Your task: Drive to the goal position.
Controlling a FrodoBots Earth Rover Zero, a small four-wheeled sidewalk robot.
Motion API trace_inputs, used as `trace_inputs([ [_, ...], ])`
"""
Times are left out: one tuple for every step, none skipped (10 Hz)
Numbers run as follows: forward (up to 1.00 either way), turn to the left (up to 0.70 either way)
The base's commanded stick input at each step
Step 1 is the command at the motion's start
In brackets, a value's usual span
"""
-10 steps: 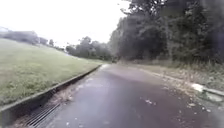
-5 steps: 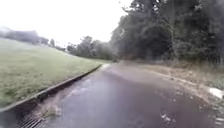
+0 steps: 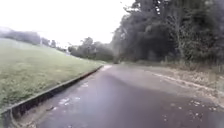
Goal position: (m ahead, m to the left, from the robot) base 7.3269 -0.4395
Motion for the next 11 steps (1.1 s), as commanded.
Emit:
trace_inputs([
  [1.00, 0.00],
  [1.00, 0.00],
  [1.00, 0.00],
  [1.00, 0.00],
  [1.00, 0.00],
  [1.00, 0.00],
  [1.00, 0.00],
  [1.00, 0.00],
  [1.00, 0.00],
  [1.00, 0.00],
  [1.00, -0.01],
])
